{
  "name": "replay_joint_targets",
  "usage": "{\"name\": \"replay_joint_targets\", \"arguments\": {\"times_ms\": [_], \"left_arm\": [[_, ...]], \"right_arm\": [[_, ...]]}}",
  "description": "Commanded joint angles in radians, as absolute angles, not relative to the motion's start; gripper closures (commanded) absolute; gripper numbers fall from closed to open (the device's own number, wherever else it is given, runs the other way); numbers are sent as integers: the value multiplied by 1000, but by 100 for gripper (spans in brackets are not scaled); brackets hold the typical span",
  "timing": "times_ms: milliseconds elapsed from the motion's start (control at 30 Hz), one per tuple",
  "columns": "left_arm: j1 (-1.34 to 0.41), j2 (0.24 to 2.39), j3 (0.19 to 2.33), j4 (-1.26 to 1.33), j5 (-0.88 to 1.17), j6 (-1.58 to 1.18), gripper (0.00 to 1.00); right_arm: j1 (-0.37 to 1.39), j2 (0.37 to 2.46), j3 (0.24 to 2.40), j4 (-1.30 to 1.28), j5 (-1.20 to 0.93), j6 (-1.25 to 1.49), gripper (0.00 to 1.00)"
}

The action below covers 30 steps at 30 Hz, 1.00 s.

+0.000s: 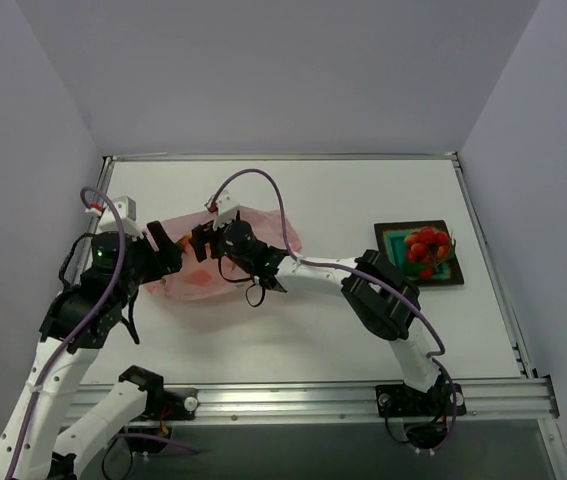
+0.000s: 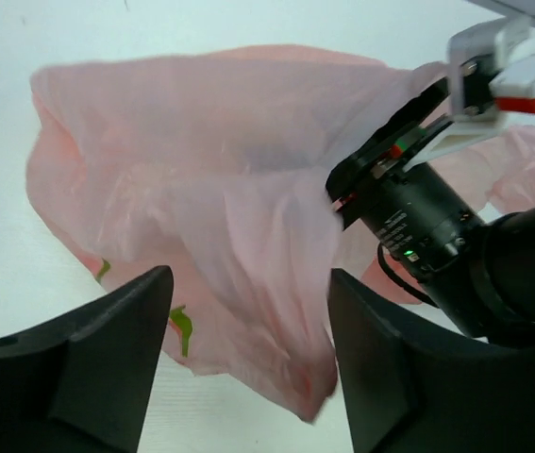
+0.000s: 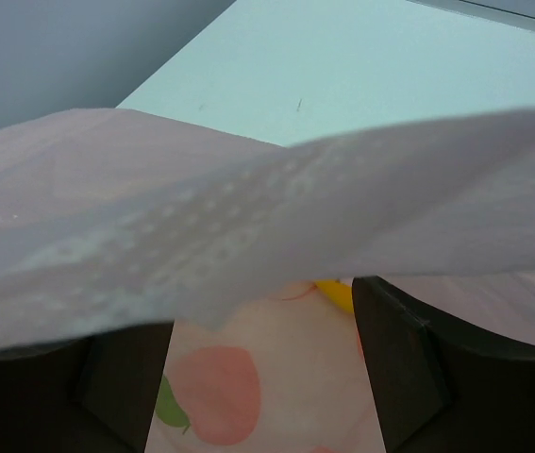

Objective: Take the fake fruits out of the plastic bag

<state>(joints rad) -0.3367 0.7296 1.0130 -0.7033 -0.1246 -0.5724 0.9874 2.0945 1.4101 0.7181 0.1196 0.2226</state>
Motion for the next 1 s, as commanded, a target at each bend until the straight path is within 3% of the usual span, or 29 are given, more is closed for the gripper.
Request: {"name": "replay_joint_targets", "arguments": {"times_ms": [0,200,300,467,600,633,733,767,867,967], "left_arm": [[-339,765,1158,-791,-134,-476,34],[-333,932,1288,-807,-121,-400,29],[-330,1046,1324,-782,-74,-370,27],[-330,1207,1380,-762,62,-336,28],[-333,1255,1388,-761,57,-331,32],[-333,1255,1385,-762,39,-328,34],[-333,1262,1387,-779,-52,-316,55],[-333,1267,1385,-781,-67,-314,69],[-325,1308,1394,-801,-210,-359,97],[-316,1296,1341,-654,-299,-431,98]], "right_arm": [[988,2085,1448,723,132,212,31],[963,2080,1459,692,62,224,50],[943,2072,1454,686,37,239,70],[925,2046,1408,715,11,259,71],[923,2023,1381,726,11,259,71],[925,2020,1373,729,11,259,71],[923,2010,1355,745,11,267,71],[922,2010,1351,749,11,267,71],[920,2023,1354,744,-43,265,71],[920,2059,1376,724,-112,230,70]]}}
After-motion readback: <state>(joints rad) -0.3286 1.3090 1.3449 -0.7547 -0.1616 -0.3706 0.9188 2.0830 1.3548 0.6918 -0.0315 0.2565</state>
